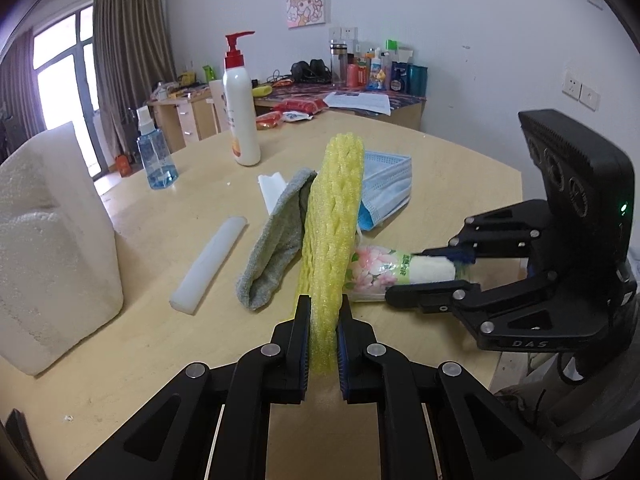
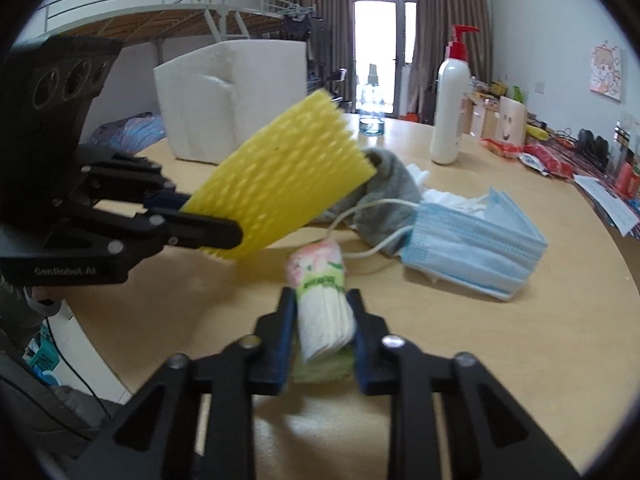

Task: Organize soft objects
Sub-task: 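Grasp the packaged tissue roll with the right tool while the left tool lifts the net sleeve, then carry the net sleeve and tissue roll with both tools over the white foam box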

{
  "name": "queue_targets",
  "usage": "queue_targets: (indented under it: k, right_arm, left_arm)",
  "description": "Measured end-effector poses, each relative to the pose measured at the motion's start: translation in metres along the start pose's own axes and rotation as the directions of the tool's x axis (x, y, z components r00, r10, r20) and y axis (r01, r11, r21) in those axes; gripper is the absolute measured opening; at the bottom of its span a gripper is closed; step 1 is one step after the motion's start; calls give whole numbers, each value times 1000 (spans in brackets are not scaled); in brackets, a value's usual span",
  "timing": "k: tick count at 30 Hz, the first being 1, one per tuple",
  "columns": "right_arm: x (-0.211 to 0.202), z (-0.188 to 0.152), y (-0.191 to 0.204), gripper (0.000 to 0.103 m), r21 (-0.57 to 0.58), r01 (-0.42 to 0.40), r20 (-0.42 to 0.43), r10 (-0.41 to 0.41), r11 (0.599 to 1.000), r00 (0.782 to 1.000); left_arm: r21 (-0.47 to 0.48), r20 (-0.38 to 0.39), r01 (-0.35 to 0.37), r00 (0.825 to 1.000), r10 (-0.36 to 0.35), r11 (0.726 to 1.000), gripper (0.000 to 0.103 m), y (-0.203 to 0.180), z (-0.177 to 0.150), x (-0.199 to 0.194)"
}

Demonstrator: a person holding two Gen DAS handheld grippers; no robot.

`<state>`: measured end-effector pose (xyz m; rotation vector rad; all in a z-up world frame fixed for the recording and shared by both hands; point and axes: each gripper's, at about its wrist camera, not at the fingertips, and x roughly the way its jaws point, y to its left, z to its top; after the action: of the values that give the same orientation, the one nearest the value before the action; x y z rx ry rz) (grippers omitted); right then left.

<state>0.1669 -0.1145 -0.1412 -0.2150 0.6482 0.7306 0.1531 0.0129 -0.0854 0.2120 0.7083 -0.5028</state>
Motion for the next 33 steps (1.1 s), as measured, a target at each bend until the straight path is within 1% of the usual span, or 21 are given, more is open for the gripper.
queue_targets:
  k: [2,4,9,14,18,21,23,28,30,31,33]
  right_arm:
    - [1,0,1,22,-3,1,-3,-1,1000,1000]
    - [-2,1,-1,21,11,-22,2,22,1000,1000]
    - [-19,2,-2,21,31,-49,65,47,998,997]
    - [-35,5,-3,22,50,-14,116,8,999,993]
    - [-57,7,0,22,73,24,196,-38,997,980]
    - [-74,9,2,22,92,45,253,-67,995,965]
    - [-84,10,3,22,101,45,285,-72,994,956]
    - [-102,7,13,22,109,61,337,-94,992,937]
    - [-108,6,16,22,109,64,353,-99,992,930]
    - [-111,5,18,22,108,68,361,-103,992,927]
    - [-118,4,20,22,101,70,386,-104,992,917]
  left_arm:
    - [-6,11,3,1000,-2,1000,12,0,1,-3]
    - [-5,22,-5,1000,5,1000,12,-1,1,-6]
    - [-3,60,-22,998,22,1000,12,-7,4,-19]
    - [-9,122,-42,992,43,999,12,-17,5,-40]
    - [-28,170,-65,983,69,997,12,-26,6,-57]
    - [-51,209,-84,973,93,995,12,-35,6,-72]
    - [-62,238,-107,964,119,992,12,-42,5,-83]
    - [-130,297,-159,935,192,979,12,-57,-3,-106]
    - [-160,306,-171,928,214,972,12,-58,-5,-112]
    - [-180,314,-182,921,231,967,12,-60,-8,-115]
    - [-202,320,-197,913,254,959,12,-63,-11,-118]
